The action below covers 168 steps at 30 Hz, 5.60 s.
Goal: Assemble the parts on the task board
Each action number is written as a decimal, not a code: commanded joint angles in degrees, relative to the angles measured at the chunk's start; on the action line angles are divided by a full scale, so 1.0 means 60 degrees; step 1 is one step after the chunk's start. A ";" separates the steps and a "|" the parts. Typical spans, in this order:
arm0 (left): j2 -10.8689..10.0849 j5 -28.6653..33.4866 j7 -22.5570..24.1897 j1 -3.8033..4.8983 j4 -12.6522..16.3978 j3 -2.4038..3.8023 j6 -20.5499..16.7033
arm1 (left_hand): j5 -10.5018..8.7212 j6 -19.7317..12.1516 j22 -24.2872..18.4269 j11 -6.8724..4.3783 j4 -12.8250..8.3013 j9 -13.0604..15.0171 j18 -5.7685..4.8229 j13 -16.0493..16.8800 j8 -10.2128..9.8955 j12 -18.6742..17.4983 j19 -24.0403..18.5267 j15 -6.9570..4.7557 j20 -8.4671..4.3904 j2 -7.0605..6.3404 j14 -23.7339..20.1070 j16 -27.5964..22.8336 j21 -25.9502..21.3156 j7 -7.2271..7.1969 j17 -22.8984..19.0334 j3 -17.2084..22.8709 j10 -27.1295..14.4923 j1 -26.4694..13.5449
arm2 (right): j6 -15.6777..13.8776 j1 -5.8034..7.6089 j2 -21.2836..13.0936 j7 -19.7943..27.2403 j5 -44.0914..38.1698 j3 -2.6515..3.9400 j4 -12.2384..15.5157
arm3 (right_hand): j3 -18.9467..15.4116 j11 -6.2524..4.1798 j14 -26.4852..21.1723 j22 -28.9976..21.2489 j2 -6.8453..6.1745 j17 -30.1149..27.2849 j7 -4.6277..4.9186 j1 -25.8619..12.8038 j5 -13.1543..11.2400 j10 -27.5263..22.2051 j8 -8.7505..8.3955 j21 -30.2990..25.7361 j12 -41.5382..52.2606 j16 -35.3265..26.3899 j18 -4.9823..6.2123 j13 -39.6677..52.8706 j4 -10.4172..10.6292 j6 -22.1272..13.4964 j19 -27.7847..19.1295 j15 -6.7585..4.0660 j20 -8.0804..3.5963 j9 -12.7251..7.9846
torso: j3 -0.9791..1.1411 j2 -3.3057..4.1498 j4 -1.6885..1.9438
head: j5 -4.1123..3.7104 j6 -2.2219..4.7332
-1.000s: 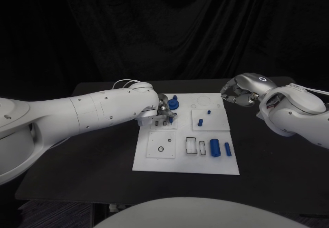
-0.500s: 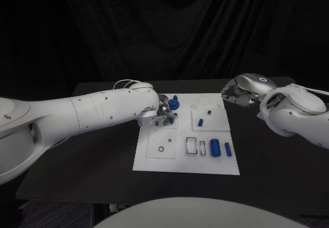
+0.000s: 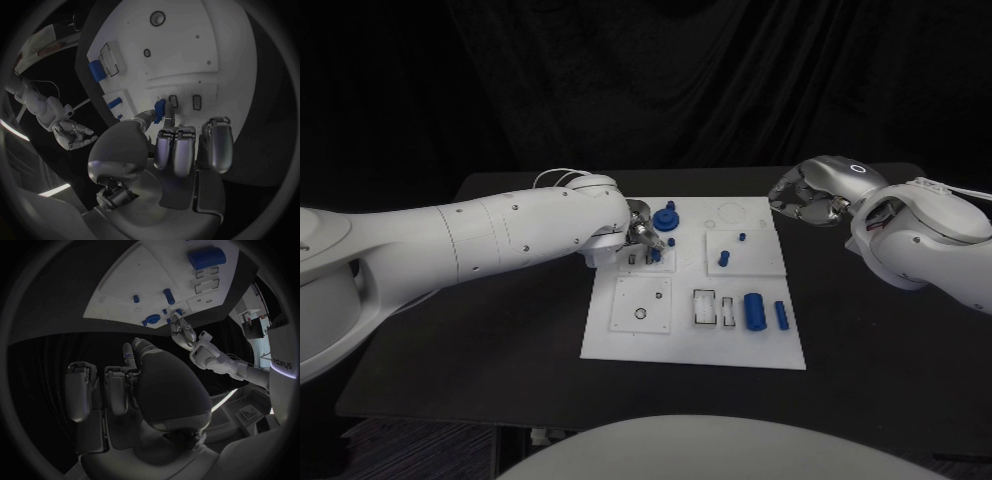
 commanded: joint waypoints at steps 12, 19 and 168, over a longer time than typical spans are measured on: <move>-0.0289 0.0025 -0.0027 -0.0020 0.0188 0.0008 -0.0141 | -0.0026 0.0038 -0.0095 -0.0034 -0.0010 0.0098 -0.0047 0.2513 -0.0144 0.0025 -0.0091 -0.0047 -0.0022 -0.0060 0.0991 0.0025 -0.0101 0.0043 0.2514 0.0210 0.1010 -0.0235 | 0.0209 -0.0037 -0.0039 -0.0233 -0.0029 0.0006 0.0009 | 0.0059 0.0061 0.0915 0.2206 0.0010 0.2183 0.0019 0.0107 0.0053 0.0677 -0.0043 -0.0045 -0.0050 -0.0065 0.0006 0.2204 -0.0010 0.0072 0.0590 0.0068 0.0074 -0.0020 | -0.0006 -0.0010 0.0029 | 0.0046 0.0001; -0.0387 0.0025 -0.0026 -0.0046 0.0277 0.0007 -0.0174 | -0.0070 0.0026 -0.0114 -0.0024 -0.0017 0.0129 -0.0042 0.2513 -0.0197 0.0025 -0.0107 -0.0040 -0.0015 -0.0070 0.0991 0.0025 -0.0122 0.0053 0.2514 0.0285 0.1010 -0.0282 | 0.0250 -0.0048 -0.0036 -0.0247 -0.0029 0.0006 0.0001 | 0.0061 0.0061 0.0911 0.2201 0.0008 0.2171 0.0021 0.0108 0.0054 0.0672 -0.0045 -0.0057 -0.0054 -0.0077 0.0009 0.2199 -0.0011 0.0070 0.0584 0.0068 0.0075 -0.0022 | -0.0008 -0.0011 0.0034 | 0.0069 0.0001; -0.1460 0.0024 0.1575 -0.0855 0.1280 0.0005 -0.2882 | -0.1165 0.0107 -0.0031 0.0159 0.0518 0.0721 -0.0029 0.2513 -0.1232 0.0025 -0.0113 0.0120 0.0138 -0.0261 0.0991 0.0025 -0.0264 0.0257 0.2514 0.0530 0.1010 -0.1063 | 0.0774 -0.0107 -0.0124 -0.0473 0.0408 0.0006 0.0015 | 0.0151 0.0095 0.0881 0.2146 -0.0018 0.2078 0.0052 0.0109 0.0063 0.0531 -0.0119 -0.0218 -0.0166 -0.0178 0.0049 0.2050 -0.0040 0.0040 0.0508 0.0096 0.0104 -0.0069 | -0.0012 -0.0009 -0.0014 | 0.0358 0.0001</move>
